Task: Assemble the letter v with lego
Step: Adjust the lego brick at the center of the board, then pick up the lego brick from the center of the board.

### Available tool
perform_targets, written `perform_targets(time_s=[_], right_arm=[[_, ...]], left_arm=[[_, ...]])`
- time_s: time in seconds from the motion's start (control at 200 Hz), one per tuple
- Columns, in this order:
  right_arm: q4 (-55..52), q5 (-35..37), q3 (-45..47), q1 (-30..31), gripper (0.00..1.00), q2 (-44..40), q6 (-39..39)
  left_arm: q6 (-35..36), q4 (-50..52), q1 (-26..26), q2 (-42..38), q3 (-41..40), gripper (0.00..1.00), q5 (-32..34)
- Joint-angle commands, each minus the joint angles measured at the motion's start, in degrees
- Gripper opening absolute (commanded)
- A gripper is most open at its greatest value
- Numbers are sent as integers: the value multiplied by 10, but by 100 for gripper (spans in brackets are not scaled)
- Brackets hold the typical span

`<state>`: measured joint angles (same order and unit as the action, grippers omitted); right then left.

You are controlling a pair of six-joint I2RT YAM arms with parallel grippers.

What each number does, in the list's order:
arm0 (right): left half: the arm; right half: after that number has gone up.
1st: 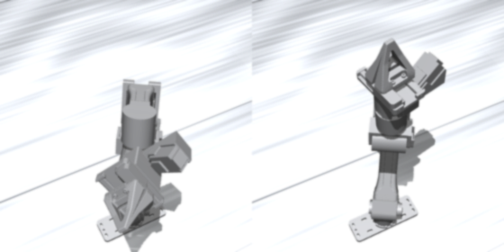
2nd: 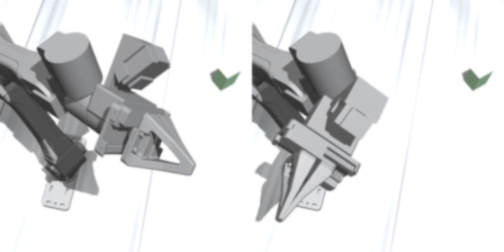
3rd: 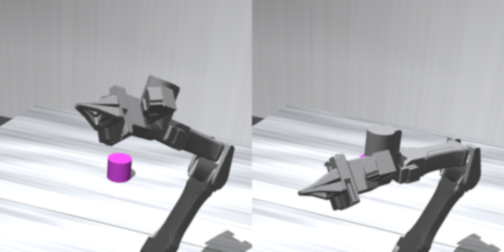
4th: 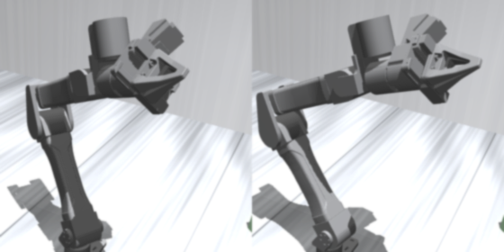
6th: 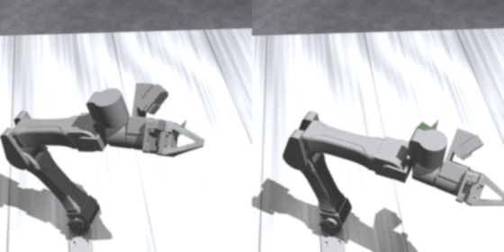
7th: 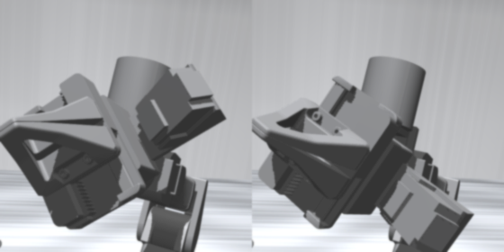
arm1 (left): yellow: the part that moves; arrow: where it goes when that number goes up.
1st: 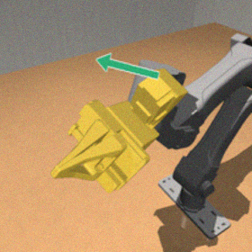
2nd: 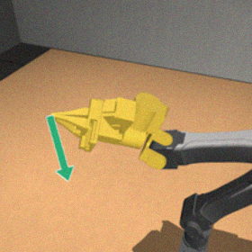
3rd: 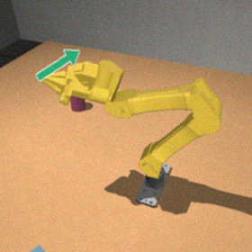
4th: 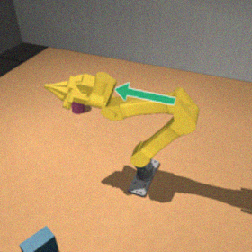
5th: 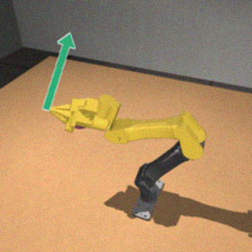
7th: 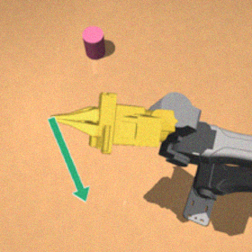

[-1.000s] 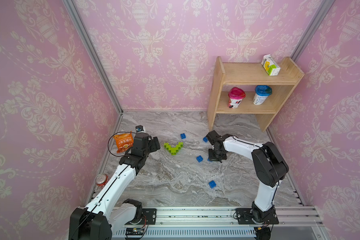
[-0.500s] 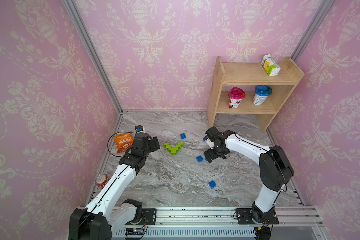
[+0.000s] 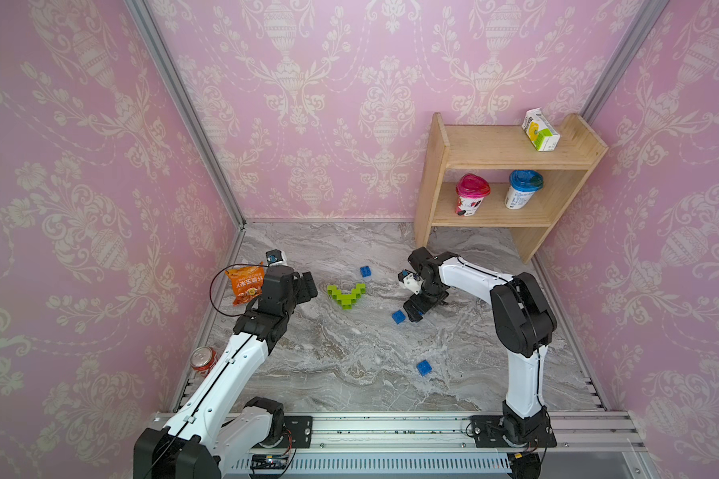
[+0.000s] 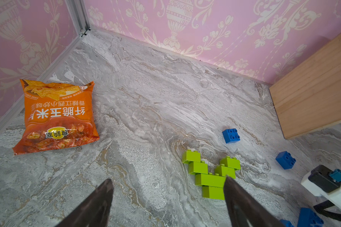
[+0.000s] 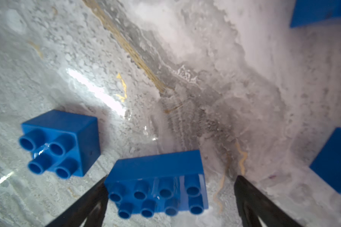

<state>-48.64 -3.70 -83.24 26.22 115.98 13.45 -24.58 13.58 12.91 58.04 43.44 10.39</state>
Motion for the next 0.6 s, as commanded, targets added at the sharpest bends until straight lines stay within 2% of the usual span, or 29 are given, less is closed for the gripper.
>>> perform_targets(time_s=[0.0, 0.105, 0.165, 0.235, 0.31, 0.47, 0.595], right_arm=[[-22, -12, -20, 0, 96, 12, 12], [-17, -6, -19, -1, 90, 18, 4], [-15, -7, -17, -1, 78, 17, -4], [-13, -11, -16, -1, 74, 16, -13], [-14, -9, -16, -1, 63, 15, -27], [-4, 11, -6, 7, 55, -1, -122], [36, 16, 29, 29, 54, -18, -168]], left_arm=[[1, 15, -4, -5, 11, 88, 17], [1, 15, -4, -4, 14, 88, 19], [2, 16, -4, -4, 15, 88, 20], [4, 18, -4, -3, 16, 88, 21], [4, 18, -4, -3, 16, 88, 23], [3, 18, -4, -3, 14, 88, 24], [5, 17, -4, -2, 14, 88, 25]])
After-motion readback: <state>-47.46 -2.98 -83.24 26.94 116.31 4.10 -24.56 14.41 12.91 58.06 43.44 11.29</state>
